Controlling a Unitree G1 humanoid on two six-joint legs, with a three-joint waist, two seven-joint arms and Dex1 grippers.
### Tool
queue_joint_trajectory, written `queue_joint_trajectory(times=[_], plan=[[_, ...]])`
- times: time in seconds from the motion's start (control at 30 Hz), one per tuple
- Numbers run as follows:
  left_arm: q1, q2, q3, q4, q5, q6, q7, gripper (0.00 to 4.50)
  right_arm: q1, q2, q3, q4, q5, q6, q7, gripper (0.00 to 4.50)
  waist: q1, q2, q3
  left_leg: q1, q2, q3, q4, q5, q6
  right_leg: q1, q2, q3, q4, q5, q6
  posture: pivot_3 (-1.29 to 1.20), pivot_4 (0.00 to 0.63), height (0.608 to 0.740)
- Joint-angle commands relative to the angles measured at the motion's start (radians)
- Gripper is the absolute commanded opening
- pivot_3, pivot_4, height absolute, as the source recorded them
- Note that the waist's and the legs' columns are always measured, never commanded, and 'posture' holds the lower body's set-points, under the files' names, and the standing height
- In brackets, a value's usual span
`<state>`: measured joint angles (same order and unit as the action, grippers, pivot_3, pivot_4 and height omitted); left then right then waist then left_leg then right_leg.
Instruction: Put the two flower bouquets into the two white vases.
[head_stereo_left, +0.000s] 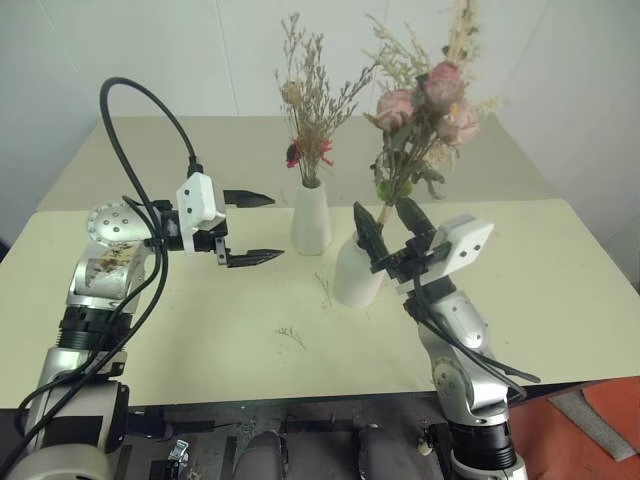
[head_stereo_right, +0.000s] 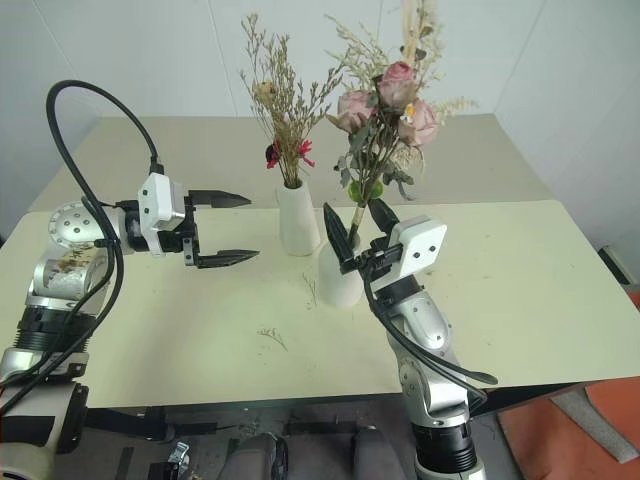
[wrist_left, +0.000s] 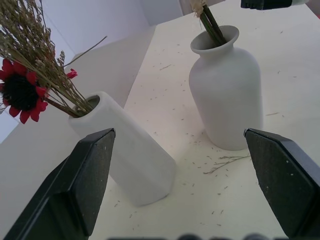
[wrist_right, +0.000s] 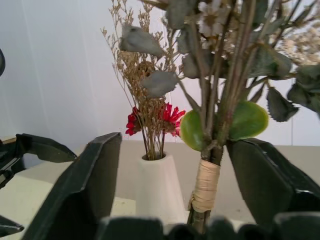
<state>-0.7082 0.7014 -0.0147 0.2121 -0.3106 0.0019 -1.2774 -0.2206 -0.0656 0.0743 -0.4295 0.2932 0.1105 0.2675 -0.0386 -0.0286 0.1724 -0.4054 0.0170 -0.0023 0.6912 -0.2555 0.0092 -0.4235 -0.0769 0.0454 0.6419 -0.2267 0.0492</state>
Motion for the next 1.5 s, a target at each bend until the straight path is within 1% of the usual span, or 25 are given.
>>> queue_joint_trajectory(times=[0.03,0.23,0.33,0.47,0.57,0.63,0.7,0.73,0.77,0.83,0.97,1.03,1.13,1.2,1.3,1.5], plan=[[-0.013,0.001,0.017,-0.011,-0.004,-0.017,0.006,4.50,0.033,-0.004,0.006,-0.079,0.020,-0.034,0.019,4.49,0.000,0.000,0.000,0.000,0.000,0.000,0.000,0.000,0.000,0.000,0.000,0.000,0.000,0.000,0.000,0.00,0.150,0.740],[-0.033,-0.006,0.007,0.024,0.004,-0.031,-0.002,4.50,0.082,-0.025,0.014,-0.125,0.028,-0.033,0.059,4.49,0.000,0.000,0.000,0.001,0.000,0.000,0.000,0.000,0.000,0.000,0.000,0.000,0.000,0.000,0.000,0.00,0.150,0.740],[-0.043,-0.014,0.003,0.043,0.006,-0.043,-0.006,4.50,0.083,-0.072,0.026,-0.122,-0.017,-0.030,0.087,4.49,-0.001,0.000,0.000,0.001,0.000,0.000,0.001,0.000,0.000,0.000,0.000,0.000,0.000,0.000,0.000,0.00,0.150,0.740],[-0.052,-0.023,-0.002,0.057,0.014,-0.052,-0.010,4.50,0.091,-0.104,-0.002,-0.133,-0.010,0.009,0.069,4.49,0.000,0.000,0.000,0.001,0.000,0.000,0.001,0.000,0.000,0.000,0.000,0.000,0.000,0.000,0.000,0.00,0.150,0.740],[-0.059,-0.025,0.002,0.064,0.014,-0.055,-0.014,4.50,0.131,-0.143,-0.047,-0.160,0.014,0.027,0.075,4.49,0.003,0.000,0.000,0.000,0.000,0.000,0.001,0.000,0.000,0.000,0.000,0.000,0.000,0.000,0.000,0.00,0.150,0.740],[-0.057,-0.017,0.010,0.067,0.010,-0.049,-0.017,4.50,0.185,-0.188,-0.103,-0.198,0.073,0.060,0.103,4.49,0.010,0.000,0.000,0.000,0.000,0.000,0.001,0.000,0.000,0.001,0.000,0.000,0.000,0.000,0.000,0.00,0.150,0.740],[-0.043,0.005,0.018,0.060,0.002,-0.039,-0.032,4.50,0.236,-0.262,-0.165,-0.228,0.105,0.078,0.148,4.49,0.017,0.000,0.000,0.000,0.000,0.000,0.001,0.000,0.000,0.000,0.000,0.000,-0.001,0.000,0.000,0.00,0.150,0.740],[-0.032,0.016,0.026,0.053,-0.005,-0.036,-0.039,4.50,0.252,-0.292,-0.212,-0.237,0.153,0.099,0.159,4.49,0.019,0.000,0.000,0.000,0.000,0.000,0.001,0.000,0.000,0.001,0.000,0.000,-0.001,0.000,0.000,0.00,0.150,0.740],[-0.018,0.027,0.036,0.044,-0.014,-0.028,-0.041,4.50,0.268,-0.327,-0.269,-0.246,0.216,0.131,0.171,4.49,0.018,0.000,0.000,0.000,0.000,0.000,0.001,0.000,0.000,0.001,0.000,0.000,-0.001,0.000,0.000,0.00,0.150,0.740],[0.014,0.056,0.058,0.025,-0.029,-0.013,-0.043,4.50,0.317,-0.423,-0.403,-0.249,0.314,0.158,0.246,4.49,0.019,0.000,0.000,0.001,0.000,0.001,0.001,0.000,0.000,0.002,0.000,0.001,-0.001,0.000,0.000,0.00,0.150,0.740],[0.078,0.117,0.099,-0.012,-0.046,0.012,-0.051,4.50,0.417,-0.616,-0.693,-0.188,0.472,0.220,0.396,4.49,0.023,0.000,0.000,0.002,0.001,0.001,0.000,0.000,0.000,0.002,0.000,0.001,-0.001,-0.001,0.000,0.00,0.150,0.740],[0.103,0.146,0.119,-0.021,-0.051,0.022,-0.052,4.50,0.460,-0.704,-0.826,-0.130,0.495,0.240,0.479,4.49,0.025,0.000,0.000,0.002,0.001,0.001,0.001,0.000,0.000,0.003,0.000,0.000,-0.001,-0.001,0.000,0.00,0.150,0.740],[0.127,0.178,0.140,-0.033,-0.064,0.038,-0.058,4.50,0.492,-0.796,-0.952,-0.048,0.522,0.274,0.571,4.49,0.026,-0.001,0.000,0.003,0.001,0.001,0.001,0.000,0.000,0.005,0.000,0.000,-0.002,-0.001,0.000,0.00,0.150,0.740],[0.140,0.192,0.150,-0.043,-0.074,0.047,-0.064,4.50,0.498,-0.830,-1.001,-0.008,0.528,0.282,0.614,4.49,0.026,-0.001,0.000,0.004,0.001,0.001,0.001,0.000,0.000,0.005,0.000,0.000,-0.002,-0.001,0.000,0.00,0.150,0.740],[0.153,0.200,0.158,-0.059,-0.081,0.062,-0.063,4.50,0.493,-0.855,-1.036,0.020,0.513,0.282,0.634,4.49,0.025,-0.001,0.000,0.004,0.001,0.002,0.001,0.000,0.000,0.006,0.000,0.001,-0.002,-0.001,0.000,0.00,0.150,0.740],[0.150,0.194,0.143,-0.064,-0.082,0.079,-0.067,4.50,0.492,-0.856,-1.028,-0.014,0.482,0.278,0.638,4.49,0.025,-0.001,0.000,0.004,0.001,0.002,0.001,0.000,0.000,0.005,0.000,0.001,-0.002,-0.001,0.000,0.00,0.150,0.740]])
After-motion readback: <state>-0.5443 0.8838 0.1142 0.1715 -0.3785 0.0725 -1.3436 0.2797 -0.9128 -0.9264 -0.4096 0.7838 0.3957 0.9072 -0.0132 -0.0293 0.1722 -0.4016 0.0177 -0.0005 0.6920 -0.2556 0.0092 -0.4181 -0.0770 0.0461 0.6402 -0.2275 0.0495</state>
